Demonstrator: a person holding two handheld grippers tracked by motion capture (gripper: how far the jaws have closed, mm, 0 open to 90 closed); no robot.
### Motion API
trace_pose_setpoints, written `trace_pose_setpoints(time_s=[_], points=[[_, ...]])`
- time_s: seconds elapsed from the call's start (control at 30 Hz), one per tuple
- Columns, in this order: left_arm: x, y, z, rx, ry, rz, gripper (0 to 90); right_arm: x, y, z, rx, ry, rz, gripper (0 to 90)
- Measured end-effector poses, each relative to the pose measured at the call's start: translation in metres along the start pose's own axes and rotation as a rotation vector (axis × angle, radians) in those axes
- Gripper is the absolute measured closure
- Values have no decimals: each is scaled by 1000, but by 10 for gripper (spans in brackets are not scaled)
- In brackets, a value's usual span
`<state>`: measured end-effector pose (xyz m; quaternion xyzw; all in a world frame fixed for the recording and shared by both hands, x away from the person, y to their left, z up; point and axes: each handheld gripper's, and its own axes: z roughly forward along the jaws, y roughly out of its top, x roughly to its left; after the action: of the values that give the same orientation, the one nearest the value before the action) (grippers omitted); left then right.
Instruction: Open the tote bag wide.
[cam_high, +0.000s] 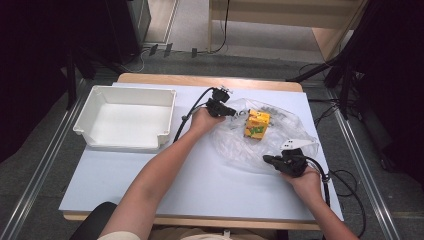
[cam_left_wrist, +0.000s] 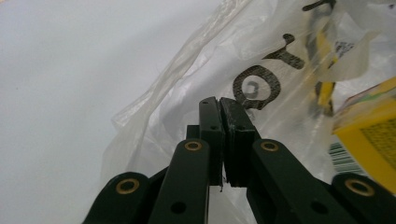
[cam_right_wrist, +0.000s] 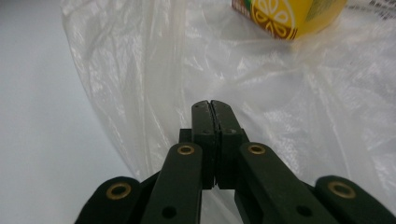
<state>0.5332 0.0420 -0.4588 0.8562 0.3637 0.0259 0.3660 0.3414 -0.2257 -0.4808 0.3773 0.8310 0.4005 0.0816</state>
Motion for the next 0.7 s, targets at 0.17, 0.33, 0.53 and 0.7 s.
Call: trace_pose_setpoints(time_s=[0.17,0.33,0.53,0.7], points=[[-8,3,-15,-16,-26,15,881,1,8,-11,-24,-17,20,900],[-16,2,-30,-31,-54,39,867,8,17,-16,-59,-11,8,900],[-24,-1,-42,-44,-80,56,844,12,22,-20,-66,-6,13,868],[-30,-6,-49,-44,-105,59,784,14,23,-23,-71,-9,21,828]])
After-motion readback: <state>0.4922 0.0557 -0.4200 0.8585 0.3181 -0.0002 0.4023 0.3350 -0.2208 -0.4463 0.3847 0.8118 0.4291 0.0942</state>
